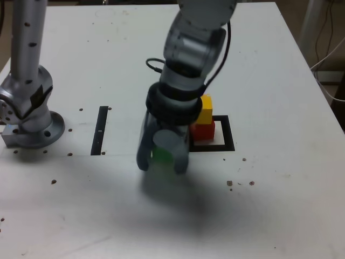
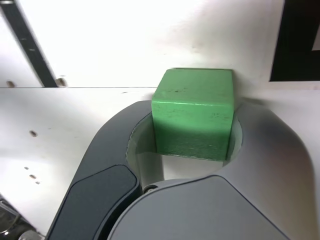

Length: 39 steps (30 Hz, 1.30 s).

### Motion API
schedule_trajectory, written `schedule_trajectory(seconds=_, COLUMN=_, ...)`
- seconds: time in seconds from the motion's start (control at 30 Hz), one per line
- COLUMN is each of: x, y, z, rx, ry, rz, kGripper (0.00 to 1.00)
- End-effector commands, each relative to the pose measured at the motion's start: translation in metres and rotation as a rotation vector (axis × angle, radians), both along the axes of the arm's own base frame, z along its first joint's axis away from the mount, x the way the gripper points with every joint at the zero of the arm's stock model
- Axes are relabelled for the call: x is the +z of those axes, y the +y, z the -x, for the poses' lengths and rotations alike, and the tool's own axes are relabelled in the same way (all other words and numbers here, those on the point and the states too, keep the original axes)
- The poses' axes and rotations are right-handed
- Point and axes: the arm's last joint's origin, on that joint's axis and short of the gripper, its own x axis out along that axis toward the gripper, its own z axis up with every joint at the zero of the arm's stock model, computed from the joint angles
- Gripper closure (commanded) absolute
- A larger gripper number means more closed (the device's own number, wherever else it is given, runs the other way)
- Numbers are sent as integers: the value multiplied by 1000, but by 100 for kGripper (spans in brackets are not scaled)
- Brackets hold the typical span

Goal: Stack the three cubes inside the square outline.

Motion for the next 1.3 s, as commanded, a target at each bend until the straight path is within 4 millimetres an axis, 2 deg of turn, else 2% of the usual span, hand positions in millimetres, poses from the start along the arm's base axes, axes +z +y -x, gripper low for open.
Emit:
schedule_trajectory(seconds=0.0, x=12, y=3, z=7, rx=0, ry=-3, rz=-5, kGripper=75)
schedule_trajectory(seconds=0.3, x=60, y=13, z=29, rx=4, ry=3, rz=-72, kGripper=75)
schedule_trajectory(seconds=0.5, x=92, y=16, z=29, rx=-13, ry=-18, rz=-114, kGripper=75)
schedule_trajectory(seconds=0.67, x=109, y=20, z=22, rx=-40, ry=-59, rz=-103, kGripper=75)
schedule_trajectory(seconds=0.9, x=122, y=35, z=0, rx=-73, ry=-91, rz=-72, kGripper=75)
schedule_trajectory(seconds=1.27, x=118, y=52, z=-33, rx=-80, ry=-100, rz=-52, kGripper=75)
